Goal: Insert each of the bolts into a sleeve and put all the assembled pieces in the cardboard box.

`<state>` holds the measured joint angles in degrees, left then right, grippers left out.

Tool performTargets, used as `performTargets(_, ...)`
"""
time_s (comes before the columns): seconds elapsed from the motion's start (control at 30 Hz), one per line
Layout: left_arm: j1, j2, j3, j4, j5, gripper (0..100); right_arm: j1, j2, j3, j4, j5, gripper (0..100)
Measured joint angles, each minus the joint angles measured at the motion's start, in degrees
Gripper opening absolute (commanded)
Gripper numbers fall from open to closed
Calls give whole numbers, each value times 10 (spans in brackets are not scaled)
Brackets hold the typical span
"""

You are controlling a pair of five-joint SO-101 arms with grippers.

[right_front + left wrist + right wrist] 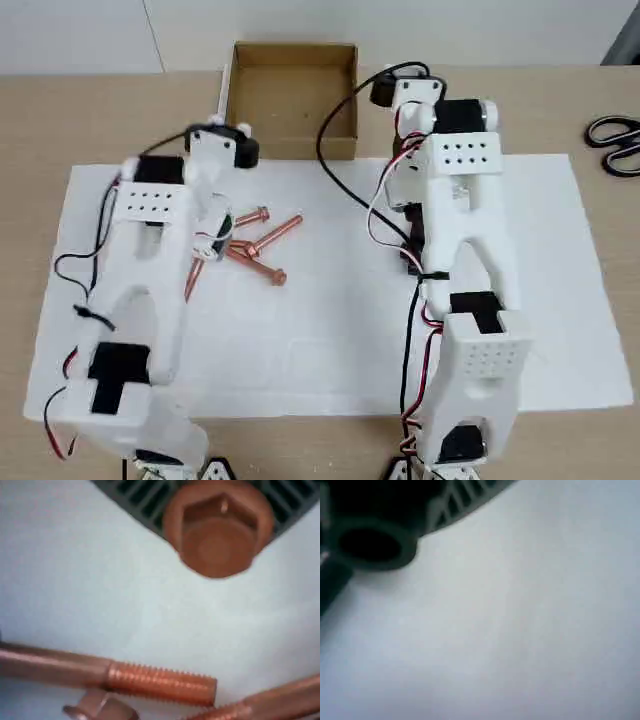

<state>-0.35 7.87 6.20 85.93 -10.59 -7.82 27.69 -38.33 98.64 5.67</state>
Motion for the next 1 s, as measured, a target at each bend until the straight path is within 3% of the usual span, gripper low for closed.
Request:
performTargets(0.3,-2,67,69,-111,19,6,1,0,0,0,0,4)
performTargets(0.5,-1,69,82,-117,23,13,1,0,0,0,0,4)
performTargets(0.67,0,69,88,-118,22,81,1,0,0,0,0,4)
performTargets(1.0,-4,69,88,-118,25,83,1,0,0,0,0,4)
